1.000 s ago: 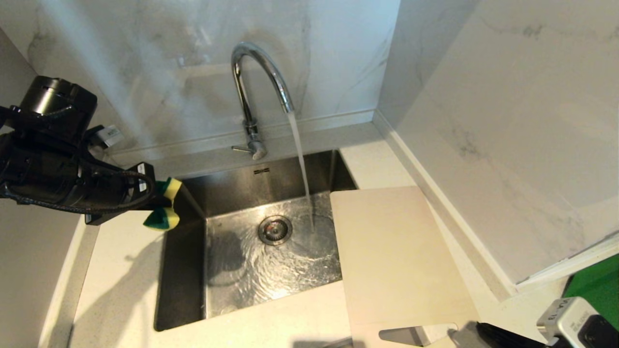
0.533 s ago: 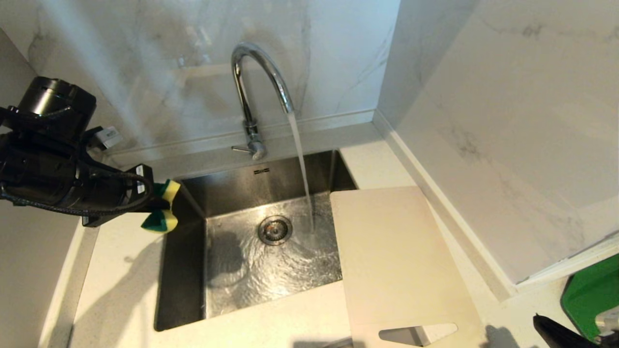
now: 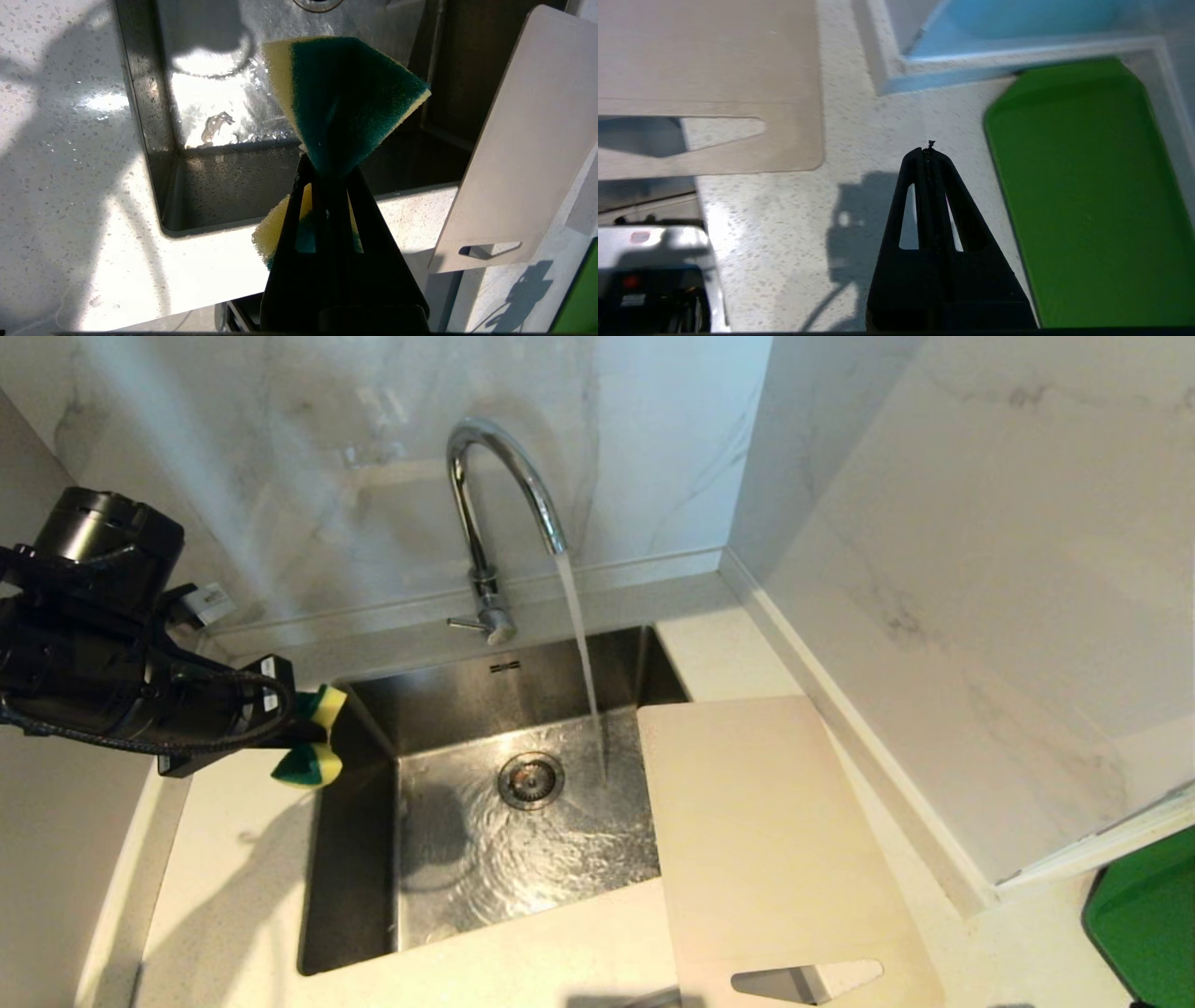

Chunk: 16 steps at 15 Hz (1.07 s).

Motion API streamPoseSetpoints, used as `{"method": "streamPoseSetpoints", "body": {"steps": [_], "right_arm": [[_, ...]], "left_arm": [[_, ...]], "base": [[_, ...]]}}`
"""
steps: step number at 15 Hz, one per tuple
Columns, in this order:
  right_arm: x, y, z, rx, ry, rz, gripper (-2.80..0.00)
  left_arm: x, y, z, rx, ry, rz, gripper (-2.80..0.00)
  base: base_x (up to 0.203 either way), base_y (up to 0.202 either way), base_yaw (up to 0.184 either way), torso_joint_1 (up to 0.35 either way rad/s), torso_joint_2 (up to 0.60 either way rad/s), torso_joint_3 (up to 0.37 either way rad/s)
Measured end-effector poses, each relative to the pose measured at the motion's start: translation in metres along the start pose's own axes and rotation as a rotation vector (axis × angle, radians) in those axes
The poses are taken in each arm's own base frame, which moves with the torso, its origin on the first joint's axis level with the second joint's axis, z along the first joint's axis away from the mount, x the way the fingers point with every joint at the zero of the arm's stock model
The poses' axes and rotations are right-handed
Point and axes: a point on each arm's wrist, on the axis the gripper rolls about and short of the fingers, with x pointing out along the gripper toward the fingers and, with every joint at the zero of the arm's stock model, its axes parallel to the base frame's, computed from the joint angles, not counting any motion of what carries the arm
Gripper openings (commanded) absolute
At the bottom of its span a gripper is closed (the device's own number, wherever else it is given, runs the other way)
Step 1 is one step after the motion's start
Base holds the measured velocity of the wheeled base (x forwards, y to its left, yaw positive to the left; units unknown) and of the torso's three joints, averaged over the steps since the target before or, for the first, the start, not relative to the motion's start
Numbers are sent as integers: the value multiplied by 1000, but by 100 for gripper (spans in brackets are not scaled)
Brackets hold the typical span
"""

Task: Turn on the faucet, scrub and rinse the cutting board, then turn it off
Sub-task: Put down the cleaning cloth

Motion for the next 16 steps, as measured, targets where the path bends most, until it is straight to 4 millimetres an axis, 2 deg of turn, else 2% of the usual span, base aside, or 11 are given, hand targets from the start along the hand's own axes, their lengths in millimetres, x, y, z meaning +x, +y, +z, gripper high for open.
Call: {"method": "streamPoseSetpoints", "body": {"steps": [6,11,16], "right_arm": [[-16,-3,-24,110,-28,-121,-280],[-29,4,-37,200,-109,82,-280],[-31,8,-50,205,-35,146,-280]], "left_arm": [[-3,0,-1,-1,-1,-10,-280],[-2,1,-2,-5,6,-7,-280],[-2,1,-2,-5,2,-8,-280]], "base": [[0,0,0,0,0,0],[0,0,0,0,0,0],[0,0,0,0,0,0]]}}
